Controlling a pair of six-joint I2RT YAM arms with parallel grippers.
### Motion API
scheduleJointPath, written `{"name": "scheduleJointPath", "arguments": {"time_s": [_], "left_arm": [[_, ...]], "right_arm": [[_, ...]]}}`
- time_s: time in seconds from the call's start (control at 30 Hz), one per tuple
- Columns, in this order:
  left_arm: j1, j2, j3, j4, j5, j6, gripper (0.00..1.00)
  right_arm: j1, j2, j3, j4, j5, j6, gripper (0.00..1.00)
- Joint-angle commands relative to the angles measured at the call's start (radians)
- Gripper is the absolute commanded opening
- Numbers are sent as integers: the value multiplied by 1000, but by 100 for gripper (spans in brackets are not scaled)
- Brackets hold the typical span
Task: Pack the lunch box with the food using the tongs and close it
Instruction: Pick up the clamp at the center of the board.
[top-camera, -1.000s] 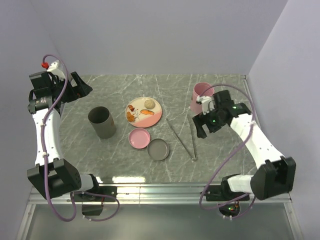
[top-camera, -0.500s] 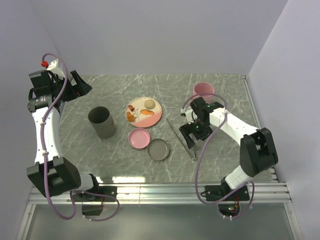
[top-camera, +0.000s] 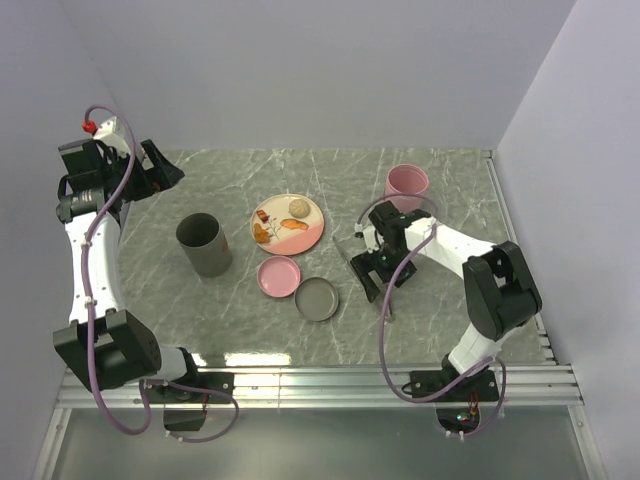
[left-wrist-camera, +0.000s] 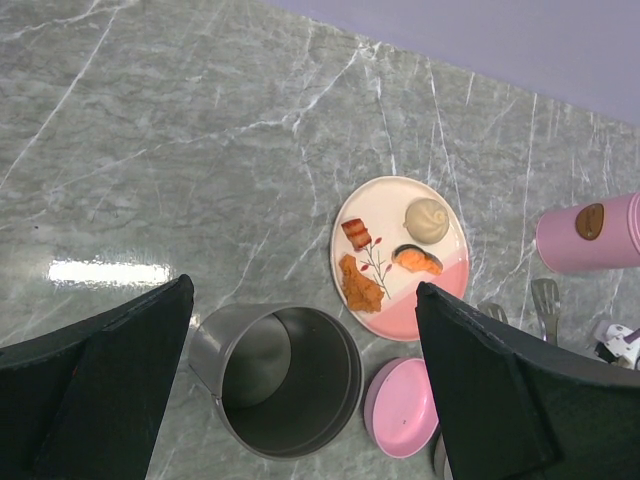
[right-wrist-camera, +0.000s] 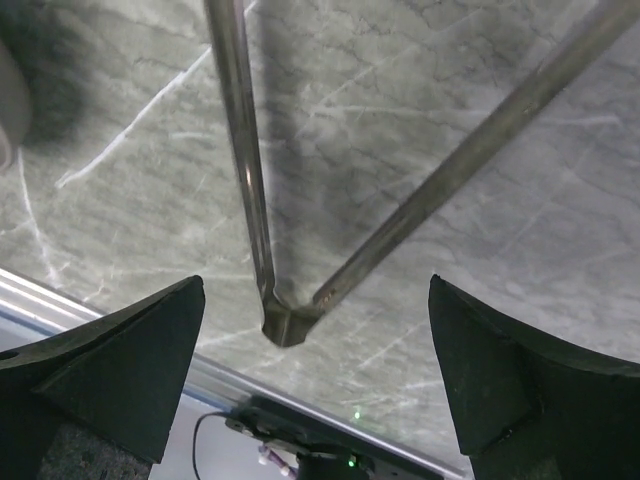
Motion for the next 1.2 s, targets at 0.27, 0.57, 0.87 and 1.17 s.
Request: {"name": "scheduleJointPath", "arguments": {"time_s": [0.27, 0.57, 0.87, 1.17], "left_arm": [[-2, 13, -4, 55, 32, -22, 100], [-2, 26, -12, 61, 38, -42, 100], [-2, 15, -43, 83, 46, -50, 99], [-2, 21, -29, 75, 41, -45, 99]], "right_arm": [[20, 56, -35, 202, 68, 73, 100], [93, 62, -88, 340, 174, 108, 100], [95, 61, -59, 400, 199, 153, 100], [101, 85, -35, 395, 202, 188, 99]]}}
